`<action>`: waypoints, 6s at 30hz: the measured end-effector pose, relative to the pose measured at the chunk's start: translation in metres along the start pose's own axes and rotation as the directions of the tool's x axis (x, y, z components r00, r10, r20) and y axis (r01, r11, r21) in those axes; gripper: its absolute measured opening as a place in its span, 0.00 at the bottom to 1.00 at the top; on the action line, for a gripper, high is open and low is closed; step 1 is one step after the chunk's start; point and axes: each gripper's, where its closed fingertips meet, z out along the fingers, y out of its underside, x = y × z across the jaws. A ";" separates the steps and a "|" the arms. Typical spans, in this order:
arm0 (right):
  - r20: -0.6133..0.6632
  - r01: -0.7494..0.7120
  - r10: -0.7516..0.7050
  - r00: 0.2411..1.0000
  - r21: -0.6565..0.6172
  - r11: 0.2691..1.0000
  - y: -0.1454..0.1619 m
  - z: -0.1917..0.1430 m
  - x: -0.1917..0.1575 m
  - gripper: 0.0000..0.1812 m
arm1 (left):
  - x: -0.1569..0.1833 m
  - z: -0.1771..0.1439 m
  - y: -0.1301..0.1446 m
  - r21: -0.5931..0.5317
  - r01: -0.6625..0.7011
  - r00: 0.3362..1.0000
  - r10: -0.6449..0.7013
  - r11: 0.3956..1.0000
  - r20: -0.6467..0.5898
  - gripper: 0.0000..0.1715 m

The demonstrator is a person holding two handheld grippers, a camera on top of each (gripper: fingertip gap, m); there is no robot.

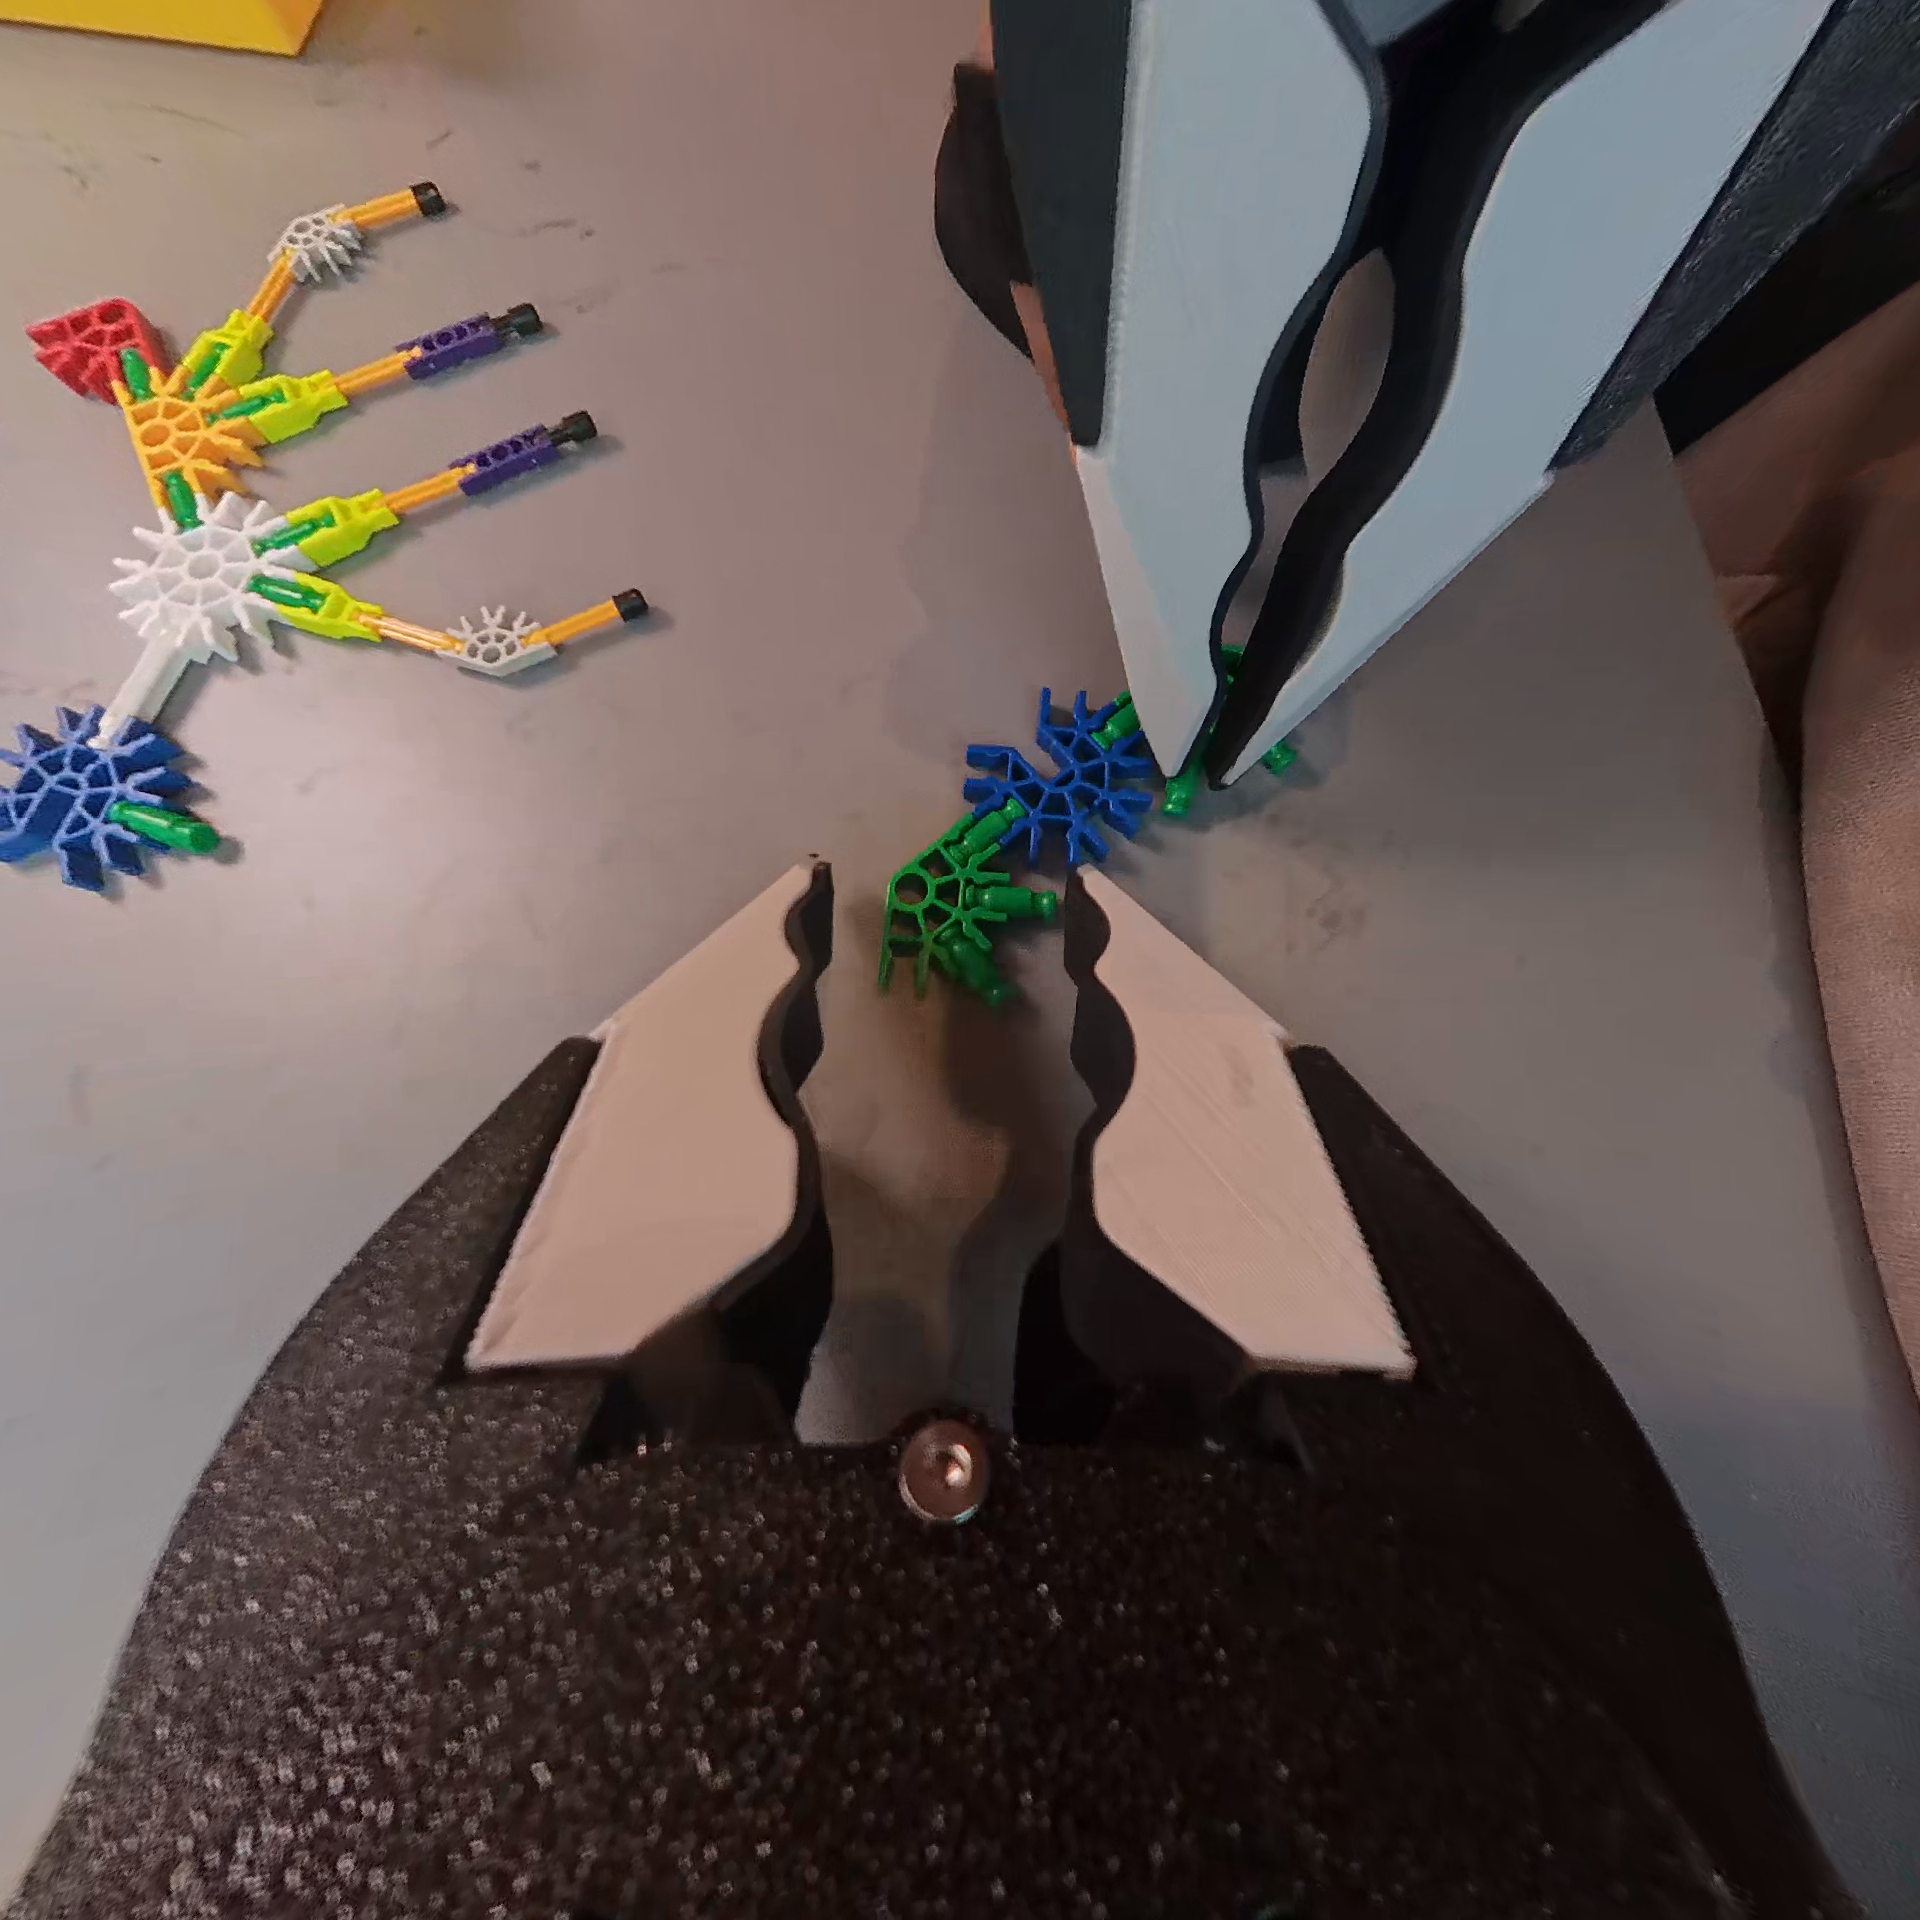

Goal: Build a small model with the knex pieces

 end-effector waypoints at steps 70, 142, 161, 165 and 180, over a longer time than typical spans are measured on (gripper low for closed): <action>-0.045 0.039 -0.044 0.998 -0.103 0.994 -0.006 -0.001 0.004 0.06 | 0.003 -0.004 0.009 0.043 0.002 0.999 -0.004 0.999 0.044 0.19; 0.011 0.020 -0.019 1.000 -0.116 0.993 0.010 -0.003 0.004 0.02 | 0.004 -0.005 0.008 0.054 -0.024 0.999 0.022 0.998 0.046 0.19; 0.017 0.054 -0.052 0.999 -0.159 0.986 0.009 -0.003 0.004 0.04 | 0.004 -0.005 0.008 0.054 -0.024 0.999 0.022 0.998 0.045 0.19; 0.014 0.048 -0.046 0.999 -0.147 0.988 0.006 -0.006 0.005 0.03 | 0.004 -0.005 0.008 0.054 -0.024 0.999 0.021 0.998 0.045 0.19; 0.013 0.058 -0.057 0.998 -0.211 0.976 0.009 -0.003 0.004 0.00 | 0.004 -0.006 0.008 0.054 -0.022 0.999 0.020 0.998 0.043 0.19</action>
